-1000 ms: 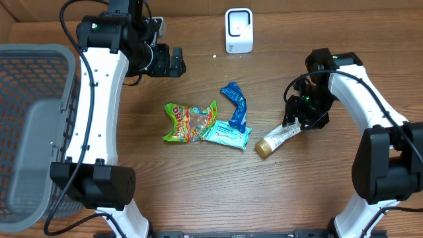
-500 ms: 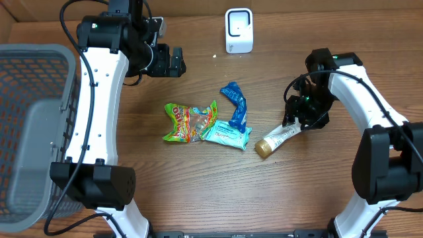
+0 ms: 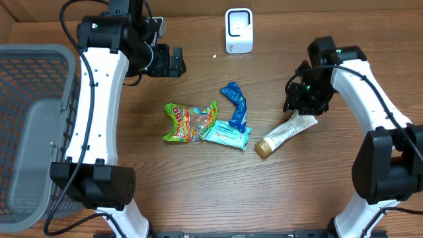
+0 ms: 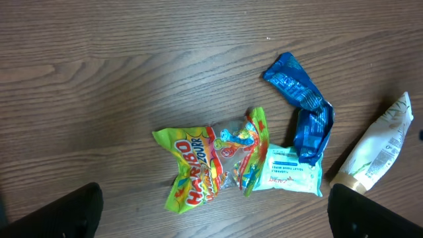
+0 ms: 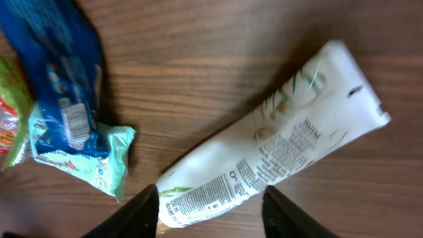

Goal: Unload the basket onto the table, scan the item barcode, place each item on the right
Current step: 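Rotate the white tube horizontal with right gripper, cap toward the packets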

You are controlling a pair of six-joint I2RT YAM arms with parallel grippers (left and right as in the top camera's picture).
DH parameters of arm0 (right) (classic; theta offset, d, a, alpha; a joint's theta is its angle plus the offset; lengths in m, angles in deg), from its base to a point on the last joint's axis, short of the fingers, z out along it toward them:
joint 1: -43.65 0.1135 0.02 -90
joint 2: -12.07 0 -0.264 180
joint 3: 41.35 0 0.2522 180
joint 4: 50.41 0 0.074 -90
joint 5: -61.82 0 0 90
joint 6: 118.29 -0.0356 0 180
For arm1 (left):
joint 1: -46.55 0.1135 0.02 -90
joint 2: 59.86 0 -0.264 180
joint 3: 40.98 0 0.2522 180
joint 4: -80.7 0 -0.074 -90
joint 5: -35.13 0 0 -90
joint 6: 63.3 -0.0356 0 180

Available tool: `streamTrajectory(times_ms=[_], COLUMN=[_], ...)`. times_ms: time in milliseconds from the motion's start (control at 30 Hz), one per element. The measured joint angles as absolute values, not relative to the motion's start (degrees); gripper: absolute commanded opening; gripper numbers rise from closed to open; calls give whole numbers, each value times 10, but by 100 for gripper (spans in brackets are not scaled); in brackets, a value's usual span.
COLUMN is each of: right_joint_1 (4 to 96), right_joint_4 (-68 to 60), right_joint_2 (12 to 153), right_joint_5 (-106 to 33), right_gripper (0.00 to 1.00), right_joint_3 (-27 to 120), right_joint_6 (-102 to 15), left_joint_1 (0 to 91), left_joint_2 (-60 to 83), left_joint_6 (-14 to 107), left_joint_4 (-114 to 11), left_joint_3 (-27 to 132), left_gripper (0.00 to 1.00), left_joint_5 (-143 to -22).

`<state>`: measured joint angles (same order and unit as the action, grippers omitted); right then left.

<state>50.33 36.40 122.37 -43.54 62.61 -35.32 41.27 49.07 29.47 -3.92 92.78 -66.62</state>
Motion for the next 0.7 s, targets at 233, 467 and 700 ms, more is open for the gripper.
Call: streamTrajectory(times_ms=[233, 467, 700], right_joint_1=[506, 525, 569], right_joint_4=[403, 429, 383], right_joint_2=[1222, 1222, 1222], right_joint_5=[-425, -425, -440], right_gripper=[53, 44, 43], right_joint_3=[618, 547, 428], right_joint_6=[-362, -391, -401], left_joint_1=[413, 413, 413], left_joint_2=[491, 491, 491], left_joint_6=[295, 295, 295], left_joint_4=[-39, -39, -39], left_joint_3=[928, 928, 928], left_gripper=[100, 100, 100], left_joint_5=[-666, -666, -666])
